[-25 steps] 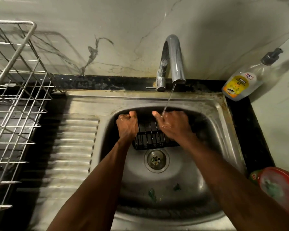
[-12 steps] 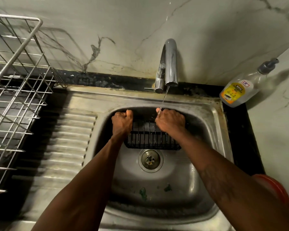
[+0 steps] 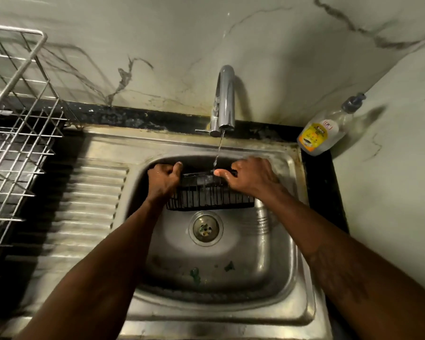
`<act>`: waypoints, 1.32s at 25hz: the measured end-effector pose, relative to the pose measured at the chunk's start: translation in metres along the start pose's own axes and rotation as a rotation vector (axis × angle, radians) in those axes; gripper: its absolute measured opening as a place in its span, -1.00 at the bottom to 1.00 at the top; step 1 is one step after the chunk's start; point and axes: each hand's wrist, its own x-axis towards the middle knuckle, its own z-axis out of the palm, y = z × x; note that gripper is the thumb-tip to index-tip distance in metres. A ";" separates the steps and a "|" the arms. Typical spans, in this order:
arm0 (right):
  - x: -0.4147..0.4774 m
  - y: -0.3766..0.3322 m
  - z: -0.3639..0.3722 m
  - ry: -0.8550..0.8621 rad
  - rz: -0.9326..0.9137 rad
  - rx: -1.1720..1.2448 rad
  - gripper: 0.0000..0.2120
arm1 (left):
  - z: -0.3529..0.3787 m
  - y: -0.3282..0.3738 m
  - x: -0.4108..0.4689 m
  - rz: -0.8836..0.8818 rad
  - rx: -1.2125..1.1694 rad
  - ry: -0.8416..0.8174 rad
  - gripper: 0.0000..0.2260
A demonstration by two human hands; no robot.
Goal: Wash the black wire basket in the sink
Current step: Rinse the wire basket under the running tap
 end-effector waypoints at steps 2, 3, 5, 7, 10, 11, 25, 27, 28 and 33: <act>0.009 -0.023 -0.024 -0.040 -0.045 -0.047 -0.45 | -0.003 0.032 -0.018 0.142 0.172 -0.034 -0.47; 0.011 -0.034 -0.034 -0.042 -0.058 -0.061 -0.50 | 0.001 0.053 -0.032 0.212 0.187 -0.004 -0.49; 0.018 -0.055 -0.049 -0.007 -0.089 -0.101 -0.57 | 0.009 0.093 -0.044 0.058 0.010 0.119 -0.60; 0.018 -0.065 -0.049 0.089 -0.155 -0.016 -0.62 | 0.017 0.094 -0.035 -0.310 -0.180 0.125 -0.66; 0.008 -0.069 -0.035 0.200 -0.114 0.379 -0.61 | 0.015 0.064 -0.031 -0.237 -0.169 -0.047 -0.81; 0.005 -0.070 -0.030 0.221 -0.087 0.391 -0.62 | 0.012 0.064 -0.037 -0.163 -0.132 -0.150 -0.77; 0.043 -0.088 -0.031 0.077 0.115 0.154 -0.53 | 0.010 0.081 -0.003 -0.206 -0.576 -0.019 -0.60; 0.017 -0.065 -0.032 0.136 -0.043 0.100 -0.58 | 0.012 0.077 -0.001 -0.157 -0.547 -0.051 -0.62; 0.015 -0.050 -0.032 0.092 -0.016 0.105 -0.57 | 0.015 0.075 -0.001 -0.145 -0.535 -0.073 -0.61; 0.030 -0.059 -0.040 -0.006 0.359 -0.002 -0.53 | 0.017 0.073 -0.011 -0.164 -0.441 -0.168 -0.55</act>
